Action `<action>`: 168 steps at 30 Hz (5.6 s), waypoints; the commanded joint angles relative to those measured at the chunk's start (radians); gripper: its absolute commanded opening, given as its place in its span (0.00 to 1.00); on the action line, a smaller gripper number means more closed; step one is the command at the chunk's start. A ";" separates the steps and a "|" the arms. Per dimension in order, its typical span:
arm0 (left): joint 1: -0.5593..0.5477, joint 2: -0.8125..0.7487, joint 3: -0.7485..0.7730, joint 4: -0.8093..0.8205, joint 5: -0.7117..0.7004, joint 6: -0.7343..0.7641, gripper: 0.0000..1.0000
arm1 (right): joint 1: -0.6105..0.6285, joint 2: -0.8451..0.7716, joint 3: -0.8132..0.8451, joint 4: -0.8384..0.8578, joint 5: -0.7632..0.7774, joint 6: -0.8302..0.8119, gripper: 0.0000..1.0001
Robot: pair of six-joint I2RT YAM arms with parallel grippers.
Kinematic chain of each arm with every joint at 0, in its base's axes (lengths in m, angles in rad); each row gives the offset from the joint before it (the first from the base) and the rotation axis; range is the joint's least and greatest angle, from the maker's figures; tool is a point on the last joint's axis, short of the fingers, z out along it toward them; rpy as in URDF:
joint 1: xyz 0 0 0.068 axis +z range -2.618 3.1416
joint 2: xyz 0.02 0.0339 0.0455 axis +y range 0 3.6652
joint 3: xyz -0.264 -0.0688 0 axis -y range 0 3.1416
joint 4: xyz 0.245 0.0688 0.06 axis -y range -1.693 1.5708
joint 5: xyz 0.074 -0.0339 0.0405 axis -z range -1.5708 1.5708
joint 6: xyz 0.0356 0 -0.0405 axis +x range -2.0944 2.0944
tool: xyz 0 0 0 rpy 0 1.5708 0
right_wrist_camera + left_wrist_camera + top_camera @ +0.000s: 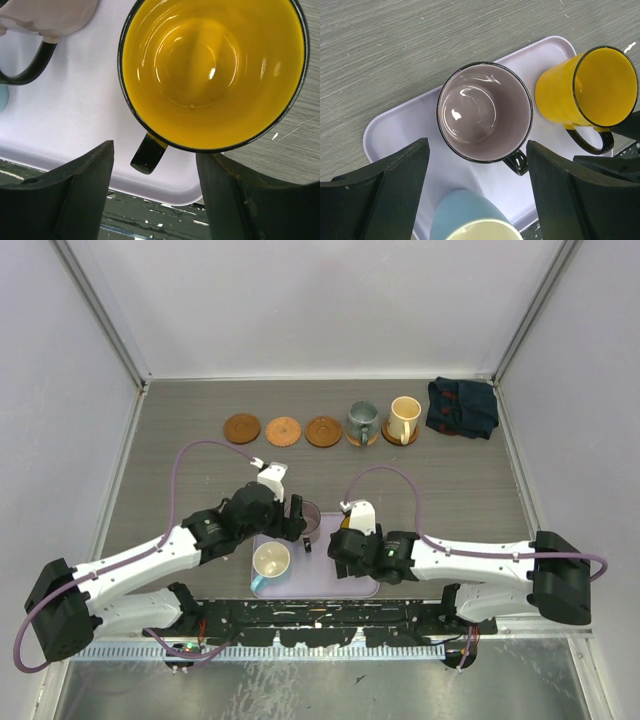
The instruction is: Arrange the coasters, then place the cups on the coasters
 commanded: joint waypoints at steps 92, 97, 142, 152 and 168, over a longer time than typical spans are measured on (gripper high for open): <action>0.175 -0.026 -0.032 0.113 -0.086 0.068 0.82 | -0.320 0.112 0.253 0.379 0.236 -0.474 0.01; 0.355 0.004 -0.022 0.151 0.009 0.082 0.82 | -0.412 0.223 0.360 0.464 0.145 -0.574 0.01; 0.514 0.186 0.046 0.245 0.099 0.081 0.80 | -0.620 0.895 1.067 0.394 -0.139 -0.736 0.01; 0.514 0.187 0.041 0.244 0.102 0.083 0.81 | -0.620 0.936 1.096 0.370 -0.130 -0.733 0.01; 0.514 0.225 0.046 0.245 0.104 0.089 0.81 | -0.620 0.943 1.081 0.383 -0.058 -0.691 0.01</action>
